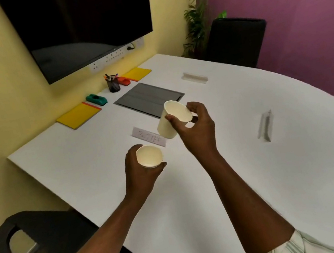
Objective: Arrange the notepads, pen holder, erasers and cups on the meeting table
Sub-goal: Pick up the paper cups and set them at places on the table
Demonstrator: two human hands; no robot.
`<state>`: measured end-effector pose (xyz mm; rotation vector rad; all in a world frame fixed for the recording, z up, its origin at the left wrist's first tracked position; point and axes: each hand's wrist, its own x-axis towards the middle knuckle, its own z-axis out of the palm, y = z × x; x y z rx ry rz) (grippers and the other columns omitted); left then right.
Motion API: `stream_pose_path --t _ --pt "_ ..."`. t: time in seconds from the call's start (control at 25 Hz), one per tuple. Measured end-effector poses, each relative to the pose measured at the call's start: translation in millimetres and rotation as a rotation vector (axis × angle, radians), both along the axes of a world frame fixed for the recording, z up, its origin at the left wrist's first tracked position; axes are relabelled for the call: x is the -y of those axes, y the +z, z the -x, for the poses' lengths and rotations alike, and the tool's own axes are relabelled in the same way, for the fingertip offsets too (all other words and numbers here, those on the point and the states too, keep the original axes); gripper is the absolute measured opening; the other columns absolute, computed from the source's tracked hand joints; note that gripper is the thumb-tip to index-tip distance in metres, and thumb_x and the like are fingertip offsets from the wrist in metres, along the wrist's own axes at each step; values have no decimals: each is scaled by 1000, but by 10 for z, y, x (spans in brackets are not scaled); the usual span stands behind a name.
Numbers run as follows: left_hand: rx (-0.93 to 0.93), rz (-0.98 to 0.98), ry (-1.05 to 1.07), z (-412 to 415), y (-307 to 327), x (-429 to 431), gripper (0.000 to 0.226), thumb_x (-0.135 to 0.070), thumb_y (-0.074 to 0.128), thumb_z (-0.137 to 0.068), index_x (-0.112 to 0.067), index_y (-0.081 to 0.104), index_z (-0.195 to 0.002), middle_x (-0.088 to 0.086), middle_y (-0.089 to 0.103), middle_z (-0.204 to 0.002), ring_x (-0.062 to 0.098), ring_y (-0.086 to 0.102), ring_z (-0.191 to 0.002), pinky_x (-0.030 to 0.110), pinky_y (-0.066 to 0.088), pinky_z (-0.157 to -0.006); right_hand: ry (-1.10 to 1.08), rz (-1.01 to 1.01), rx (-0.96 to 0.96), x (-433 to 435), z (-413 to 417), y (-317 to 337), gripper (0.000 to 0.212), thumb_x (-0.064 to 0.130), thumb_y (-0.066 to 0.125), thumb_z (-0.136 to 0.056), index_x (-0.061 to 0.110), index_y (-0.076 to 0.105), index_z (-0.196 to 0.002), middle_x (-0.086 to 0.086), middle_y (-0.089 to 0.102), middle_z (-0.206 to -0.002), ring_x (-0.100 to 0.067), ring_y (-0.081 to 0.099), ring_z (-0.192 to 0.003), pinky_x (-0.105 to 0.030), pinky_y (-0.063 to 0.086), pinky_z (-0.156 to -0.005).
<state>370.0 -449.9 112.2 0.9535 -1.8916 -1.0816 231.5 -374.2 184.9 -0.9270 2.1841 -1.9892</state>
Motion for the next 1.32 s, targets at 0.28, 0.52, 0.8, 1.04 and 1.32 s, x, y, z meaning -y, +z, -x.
stream_pose_path --t 0.28,0.52,0.8,1.04,1.32 --pt "-29 -119 166 302 -285 285 83 -21 91 -54 -22 49 -126 -11 53 -122 16 51 -114 34 49 -95 65 -271 54 875 969 -904 75 33 83 -70 10 45 -130 -8 51 -127 -24 51 -115 -25 40 -88" --pt "-73 -126 197 531 -372 464 84 -17 90 -56 -17 49 -129 -6 53 -127 11 50 -117 31 48 -98 181 -482 109 1294 1250 -1735 84 23 81 -75 6 32 -141 -14 41 -140 -31 44 -127 -35 41 -101" --pt "-46 -152 188 636 -488 562 82 -19 89 -58 -19 47 -128 -12 52 -123 2 49 -113 13 46 -92 206 -597 96 1481 1412 -2276 85 24 80 -75 4 31 -141 -16 43 -139 -34 46 -126 -43 41 -102" --pt "-14 -154 167 618 -517 585 80 -17 89 -59 -20 47 -127 -26 49 -121 -9 47 -112 15 44 -94 217 -620 73 1516 1359 -2466 81 21 81 -74 2 34 -138 -16 45 -135 -34 46 -123 -42 41 -98" --pt "12 -118 152 613 -451 575 79 -18 89 -58 -20 48 -126 -23 50 -121 -9 48 -111 6 42 -89 206 -659 32 1509 1317 -2418 88 19 83 -71 1 31 -139 -17 37 -142 -38 47 -123 -44 42 -98"
